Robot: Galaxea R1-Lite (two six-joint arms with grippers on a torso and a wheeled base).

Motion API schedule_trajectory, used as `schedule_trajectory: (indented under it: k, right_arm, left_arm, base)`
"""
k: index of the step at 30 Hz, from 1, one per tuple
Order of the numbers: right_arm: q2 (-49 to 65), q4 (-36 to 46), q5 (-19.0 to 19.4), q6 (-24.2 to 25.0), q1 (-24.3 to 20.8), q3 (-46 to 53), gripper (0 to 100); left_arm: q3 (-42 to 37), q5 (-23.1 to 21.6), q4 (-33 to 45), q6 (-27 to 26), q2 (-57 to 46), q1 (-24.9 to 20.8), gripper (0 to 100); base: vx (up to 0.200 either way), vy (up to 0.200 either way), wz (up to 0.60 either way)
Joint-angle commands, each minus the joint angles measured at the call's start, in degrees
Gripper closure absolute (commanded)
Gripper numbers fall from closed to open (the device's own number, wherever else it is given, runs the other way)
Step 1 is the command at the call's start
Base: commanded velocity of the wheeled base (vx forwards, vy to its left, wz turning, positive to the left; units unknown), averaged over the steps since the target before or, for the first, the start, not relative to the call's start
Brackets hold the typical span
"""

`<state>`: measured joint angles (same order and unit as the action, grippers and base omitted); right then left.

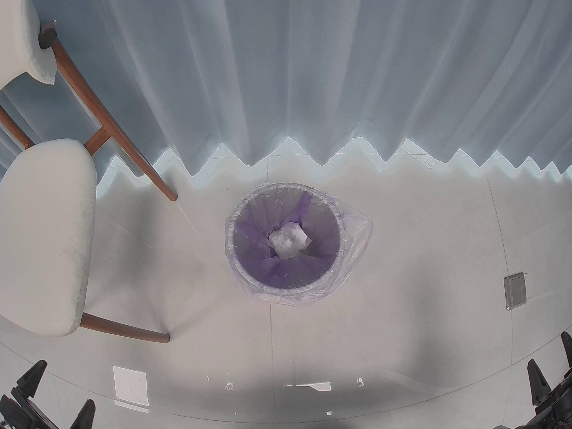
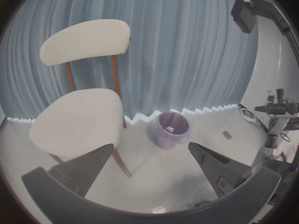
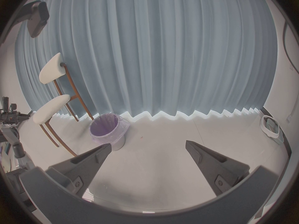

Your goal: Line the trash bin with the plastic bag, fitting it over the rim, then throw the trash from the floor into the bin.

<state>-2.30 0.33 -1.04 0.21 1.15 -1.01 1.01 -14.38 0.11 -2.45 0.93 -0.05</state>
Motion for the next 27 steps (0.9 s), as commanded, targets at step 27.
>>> schedule_trajectory:
  k: [27]
  right_arm:
    - [2.3, -0.2, 0.9, 0.4, -1.1, 0.9, 0]
  left_arm:
    - [-1.0, 10.3, 2.4, 1.3, -0.9, 0.1, 0]
  base:
    - [0.0, 0.0, 0.0]
